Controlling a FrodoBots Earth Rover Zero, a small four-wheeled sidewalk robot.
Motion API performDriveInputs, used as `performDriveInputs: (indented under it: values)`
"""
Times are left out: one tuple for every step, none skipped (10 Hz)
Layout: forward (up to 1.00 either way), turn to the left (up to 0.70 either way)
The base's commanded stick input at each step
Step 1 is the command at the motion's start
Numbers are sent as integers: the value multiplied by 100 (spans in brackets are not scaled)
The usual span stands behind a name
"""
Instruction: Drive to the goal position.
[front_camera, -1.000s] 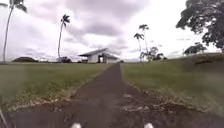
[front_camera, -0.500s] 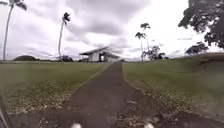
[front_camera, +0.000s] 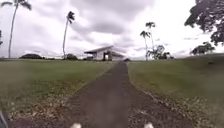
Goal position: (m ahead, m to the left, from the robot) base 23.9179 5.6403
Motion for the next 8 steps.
performDriveInputs:
  values:
    - [70,0]
    - [70,0]
    - [70,0]
    - [70,0]
    - [70,0]
    - [70,0]
    - [70,0]
    - [70,0]
